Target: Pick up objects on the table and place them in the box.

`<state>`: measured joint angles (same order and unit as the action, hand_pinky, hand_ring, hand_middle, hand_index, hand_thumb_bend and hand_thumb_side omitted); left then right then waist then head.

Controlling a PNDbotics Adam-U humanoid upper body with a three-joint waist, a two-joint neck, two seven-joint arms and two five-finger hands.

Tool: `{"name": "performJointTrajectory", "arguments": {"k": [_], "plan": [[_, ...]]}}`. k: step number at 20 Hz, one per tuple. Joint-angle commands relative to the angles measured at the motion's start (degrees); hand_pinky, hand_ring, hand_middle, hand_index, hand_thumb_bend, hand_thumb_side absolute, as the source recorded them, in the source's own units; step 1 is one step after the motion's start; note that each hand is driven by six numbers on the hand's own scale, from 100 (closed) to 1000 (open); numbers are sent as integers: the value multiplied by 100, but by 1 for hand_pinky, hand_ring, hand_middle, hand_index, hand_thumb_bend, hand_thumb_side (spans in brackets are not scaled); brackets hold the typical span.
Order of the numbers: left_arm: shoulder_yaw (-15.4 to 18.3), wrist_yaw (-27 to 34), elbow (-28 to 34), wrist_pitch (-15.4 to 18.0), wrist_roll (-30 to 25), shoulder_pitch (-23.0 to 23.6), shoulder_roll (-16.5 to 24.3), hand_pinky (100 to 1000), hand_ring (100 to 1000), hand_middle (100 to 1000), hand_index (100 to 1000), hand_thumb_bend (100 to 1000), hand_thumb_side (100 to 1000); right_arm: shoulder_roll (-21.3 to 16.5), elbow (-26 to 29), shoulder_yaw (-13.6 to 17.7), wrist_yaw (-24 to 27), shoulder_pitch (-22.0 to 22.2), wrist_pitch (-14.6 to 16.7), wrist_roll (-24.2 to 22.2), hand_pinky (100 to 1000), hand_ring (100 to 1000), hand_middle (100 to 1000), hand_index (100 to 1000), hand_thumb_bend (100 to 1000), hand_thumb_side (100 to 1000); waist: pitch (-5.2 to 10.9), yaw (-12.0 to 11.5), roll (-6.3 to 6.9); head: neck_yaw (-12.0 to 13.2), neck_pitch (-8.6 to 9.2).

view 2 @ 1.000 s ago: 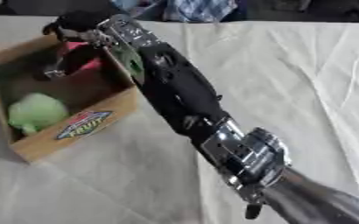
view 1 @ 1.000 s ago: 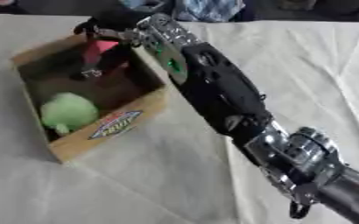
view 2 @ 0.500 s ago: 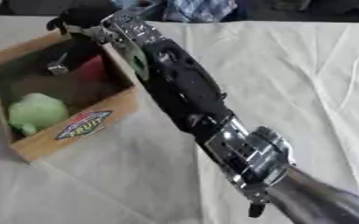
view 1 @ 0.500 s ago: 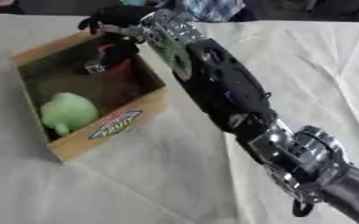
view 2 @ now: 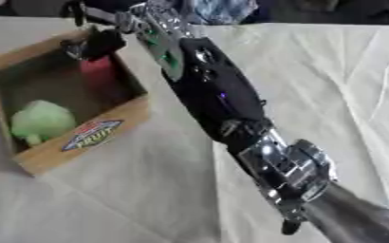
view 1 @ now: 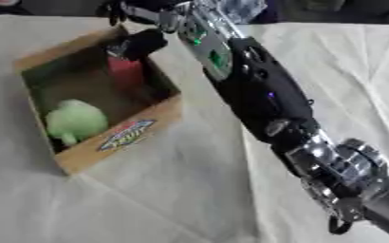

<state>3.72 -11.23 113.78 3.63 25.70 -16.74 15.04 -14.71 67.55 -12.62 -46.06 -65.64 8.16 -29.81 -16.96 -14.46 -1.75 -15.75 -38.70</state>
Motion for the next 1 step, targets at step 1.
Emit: {"name": "performJointTrajectory", "arguments": {"k": [1], "plan": [[33,-43,81,5,0,-36,75,637,800,1000,720,288,1000,-395,651,106,565,16,-229,-109,849,801,725,919,100,647,129,12,42,53,39]]}}
